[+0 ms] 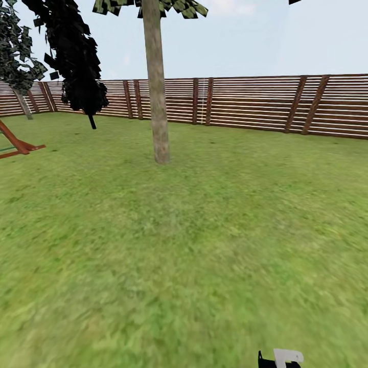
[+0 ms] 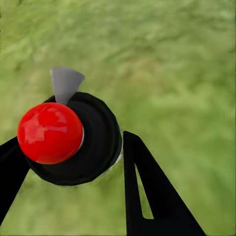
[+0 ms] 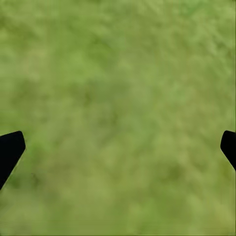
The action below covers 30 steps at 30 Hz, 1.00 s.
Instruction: In the garden, pick up the pesticide atomizer on the floor and spray pesticide onto both trees until each tree trunk is fully covered.
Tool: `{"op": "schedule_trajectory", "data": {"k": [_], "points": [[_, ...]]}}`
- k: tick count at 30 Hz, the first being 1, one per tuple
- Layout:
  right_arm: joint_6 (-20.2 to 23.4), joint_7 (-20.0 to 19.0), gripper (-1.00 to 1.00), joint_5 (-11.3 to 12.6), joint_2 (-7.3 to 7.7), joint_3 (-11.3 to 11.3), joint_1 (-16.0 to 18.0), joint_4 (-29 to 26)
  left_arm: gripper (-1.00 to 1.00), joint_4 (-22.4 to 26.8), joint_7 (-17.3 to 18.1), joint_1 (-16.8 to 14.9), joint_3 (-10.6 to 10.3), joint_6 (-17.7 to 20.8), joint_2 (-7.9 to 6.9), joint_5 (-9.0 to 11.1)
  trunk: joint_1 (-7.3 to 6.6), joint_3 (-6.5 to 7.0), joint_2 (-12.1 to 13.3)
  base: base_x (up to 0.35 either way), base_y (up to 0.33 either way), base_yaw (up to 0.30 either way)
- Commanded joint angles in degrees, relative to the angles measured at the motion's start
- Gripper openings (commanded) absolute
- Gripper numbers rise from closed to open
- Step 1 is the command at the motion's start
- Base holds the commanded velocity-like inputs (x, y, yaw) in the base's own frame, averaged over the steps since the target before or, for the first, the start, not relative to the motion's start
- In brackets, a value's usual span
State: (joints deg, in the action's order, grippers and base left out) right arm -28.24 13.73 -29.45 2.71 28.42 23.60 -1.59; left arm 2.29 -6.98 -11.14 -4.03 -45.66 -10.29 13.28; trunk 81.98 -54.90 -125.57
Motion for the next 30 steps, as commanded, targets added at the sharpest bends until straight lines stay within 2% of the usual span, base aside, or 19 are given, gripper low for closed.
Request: {"op": "schedule_trajectory", "data": {"k": [1,25,30], "points": [[-0.15,0.33,1.0,-0.61,0.01,0.32,0.05,0.1,-1.0,0.08,-0.38,-0.02,-0.48,-0.12,-0.03,0.16,0.03,-0.05,-0.02,0.34,0.079,0.0],[-0.21,0.36,1.0,-0.59,-0.01,0.34,0.05,0.03,-1.0,0.17,-0.31,0.06,-0.54,-0.48,0.22,0.16,0.03,-0.05,-0.02,0.34,0.078,0.0],[-0.77,0.24,1.0,-0.55,0.01,0.41,0.05,-2.2,-1.0,0.2,0.14,0.06,-0.62,-0.51,0.29,0.01,0.03,-0.05,-0.02,0.34,0.078,0.0]]}}
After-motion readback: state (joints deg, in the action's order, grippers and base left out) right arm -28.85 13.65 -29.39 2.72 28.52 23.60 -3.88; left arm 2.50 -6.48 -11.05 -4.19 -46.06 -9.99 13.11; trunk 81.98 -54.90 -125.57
